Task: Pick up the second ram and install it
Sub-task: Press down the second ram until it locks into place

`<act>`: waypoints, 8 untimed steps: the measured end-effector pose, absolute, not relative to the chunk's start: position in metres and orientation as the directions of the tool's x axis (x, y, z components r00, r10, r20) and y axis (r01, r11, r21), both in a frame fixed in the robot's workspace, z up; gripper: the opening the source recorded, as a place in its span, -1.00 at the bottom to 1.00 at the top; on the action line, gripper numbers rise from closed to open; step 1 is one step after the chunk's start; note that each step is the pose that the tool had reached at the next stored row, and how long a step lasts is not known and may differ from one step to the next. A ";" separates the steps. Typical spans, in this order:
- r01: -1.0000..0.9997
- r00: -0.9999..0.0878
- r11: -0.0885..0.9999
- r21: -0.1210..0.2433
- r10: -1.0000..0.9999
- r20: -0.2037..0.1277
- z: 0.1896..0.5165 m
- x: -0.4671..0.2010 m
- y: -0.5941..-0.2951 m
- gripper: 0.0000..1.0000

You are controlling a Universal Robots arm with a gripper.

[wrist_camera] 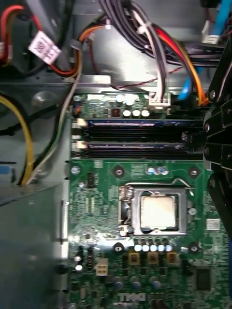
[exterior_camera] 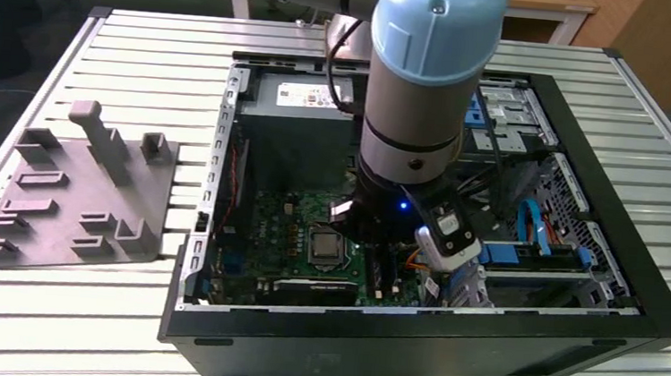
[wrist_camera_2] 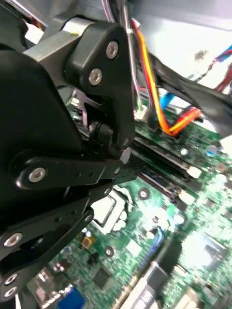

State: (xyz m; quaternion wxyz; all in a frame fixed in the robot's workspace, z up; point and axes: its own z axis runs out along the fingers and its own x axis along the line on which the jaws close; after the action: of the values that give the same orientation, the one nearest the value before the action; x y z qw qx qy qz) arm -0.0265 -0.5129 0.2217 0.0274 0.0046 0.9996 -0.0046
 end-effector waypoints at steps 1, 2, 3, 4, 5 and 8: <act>0.010 -0.998 1.000 -0.012 0.009 -0.055 0.221 -0.027 -0.514 -0.80; 0.010 -0.998 1.000 -0.016 0.009 -0.055 0.221 -0.027 -0.517 -0.80; 0.010 -0.998 1.000 -0.018 0.009 -0.054 0.220 -0.027 -0.518 -0.80; 0.010 -0.998 1.000 -0.019 0.008 -0.054 0.219 -0.027 -0.519 -0.80; 0.010 -0.999 1.000 -0.020 0.008 -0.054 0.219 -0.027 -0.519 -0.80; 0.010 -0.999 1.000 -0.020 0.008 -0.054 0.216 -0.027 -0.520 -0.80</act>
State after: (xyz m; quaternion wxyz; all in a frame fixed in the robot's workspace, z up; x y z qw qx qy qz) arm -0.0266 -0.5197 0.2165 0.0268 0.0045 0.9996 -0.0100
